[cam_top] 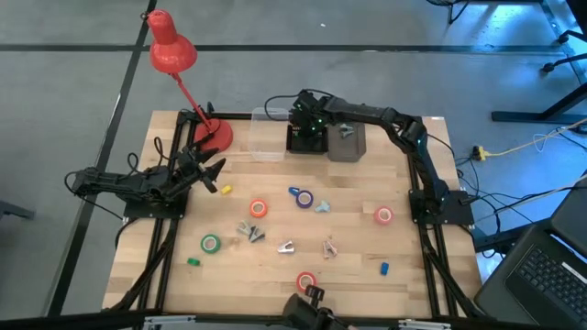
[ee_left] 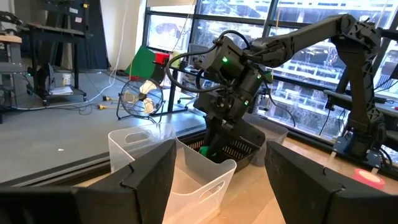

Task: Pick and place Stapler, Stapler remover, tape
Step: Put the green stapler into the left black bin, then put the top green tape into the transparent bin

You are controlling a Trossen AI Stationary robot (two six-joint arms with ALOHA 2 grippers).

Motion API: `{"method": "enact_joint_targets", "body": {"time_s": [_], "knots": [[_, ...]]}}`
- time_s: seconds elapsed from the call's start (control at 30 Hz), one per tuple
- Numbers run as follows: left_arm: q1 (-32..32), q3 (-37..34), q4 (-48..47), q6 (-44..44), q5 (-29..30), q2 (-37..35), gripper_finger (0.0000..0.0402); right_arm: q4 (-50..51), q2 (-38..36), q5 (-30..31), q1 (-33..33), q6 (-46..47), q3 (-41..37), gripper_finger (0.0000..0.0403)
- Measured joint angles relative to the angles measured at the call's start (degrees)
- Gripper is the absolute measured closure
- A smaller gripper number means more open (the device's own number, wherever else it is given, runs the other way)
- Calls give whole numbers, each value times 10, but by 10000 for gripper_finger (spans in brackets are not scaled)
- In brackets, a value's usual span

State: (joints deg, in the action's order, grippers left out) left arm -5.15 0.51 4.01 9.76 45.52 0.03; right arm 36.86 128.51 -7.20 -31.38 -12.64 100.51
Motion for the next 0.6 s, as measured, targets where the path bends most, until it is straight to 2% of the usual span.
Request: {"method": "enact_joint_targets", "body": {"time_s": [0.13, 0.17, 0.43, 0.53, 0.6], "knots": [[0, 0, 0, 0, 0, 0, 164, -5, 0, 0, 0, 2, 0, 345], [0, 0, 0, 0, 0, 0, 164, -10, 0, -1, 1, 2, 0, 334], [0, 0, 0, 0, 0, 0, 164, -19, 0, 0, 2, 15, 0, 158], [0, 0, 0, 0, 0, 0, 164, -14, -1, 0, 2, 31, 0, 125], [0, 0, 0, 0, 0, 0, 164, -12, -8, 0, 2, 32, 0, 118]]}}
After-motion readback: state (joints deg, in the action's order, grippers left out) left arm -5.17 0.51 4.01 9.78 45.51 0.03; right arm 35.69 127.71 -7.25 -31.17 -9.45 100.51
